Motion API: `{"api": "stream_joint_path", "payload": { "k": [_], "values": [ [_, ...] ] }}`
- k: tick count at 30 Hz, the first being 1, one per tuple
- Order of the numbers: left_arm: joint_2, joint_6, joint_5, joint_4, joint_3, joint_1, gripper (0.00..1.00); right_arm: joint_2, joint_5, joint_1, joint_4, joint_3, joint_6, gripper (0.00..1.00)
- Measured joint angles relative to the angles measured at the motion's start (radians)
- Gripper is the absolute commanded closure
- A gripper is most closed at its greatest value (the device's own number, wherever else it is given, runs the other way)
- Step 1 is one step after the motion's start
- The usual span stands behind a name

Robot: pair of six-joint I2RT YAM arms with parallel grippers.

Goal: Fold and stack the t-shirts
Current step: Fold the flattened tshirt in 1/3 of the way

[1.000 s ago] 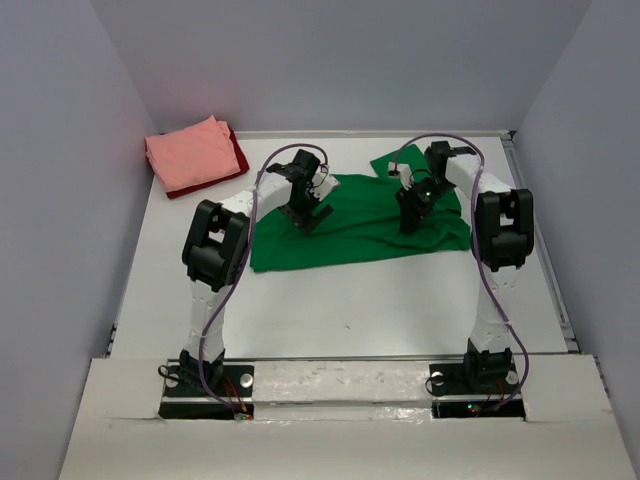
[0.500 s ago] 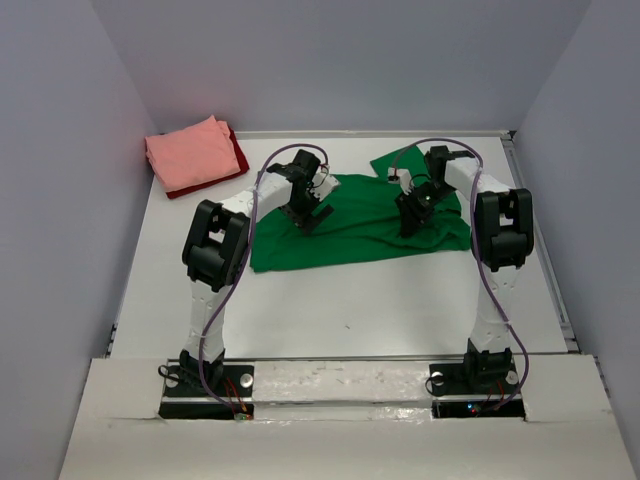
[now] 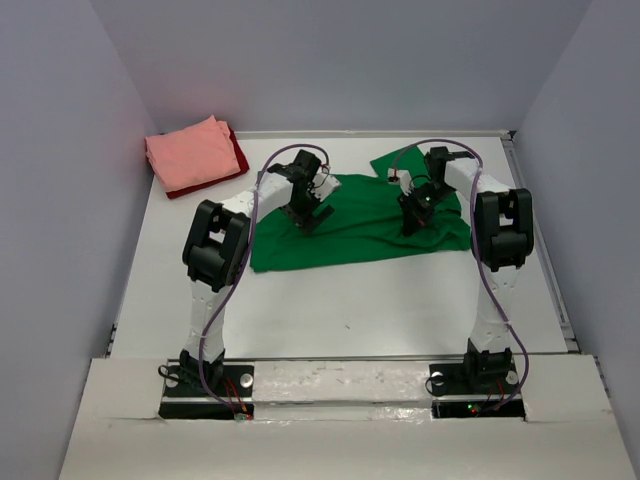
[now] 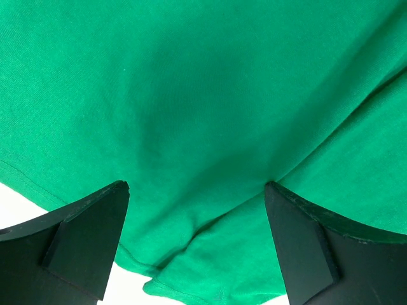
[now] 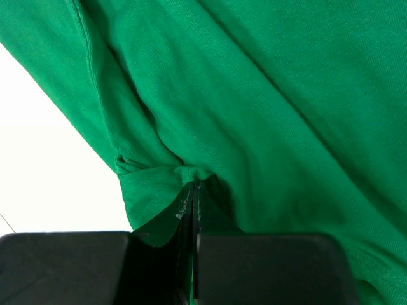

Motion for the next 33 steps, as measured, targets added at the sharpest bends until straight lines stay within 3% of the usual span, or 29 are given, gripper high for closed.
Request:
{"api": "stream_joint_path", "payload": {
  "k": [25,26,30,33],
  "values": [
    [0.0,0.002,0.0,-0.002,0.0,-0.003,0.01,-0.034,-0.003,0.0,-0.009,0.108,0.01,1.0],
    [0.0,0.003,0.0,-0.002,0.0,-0.003,0.01,-0.034,-0.003,0.0,-0.009,0.108,0.01,0.99],
    [0.0,0.003,0.0,-0.002,0.0,-0.004,0.01,-0.034,0.0,0.0,-0.026,0.108,0.008,0.76],
    [0.0,0.003,0.0,-0.002,0.0,-0.004,0.01,-0.034,0.01,0.0,-0.031,0.104,0.005,0.73]
  ]
}}
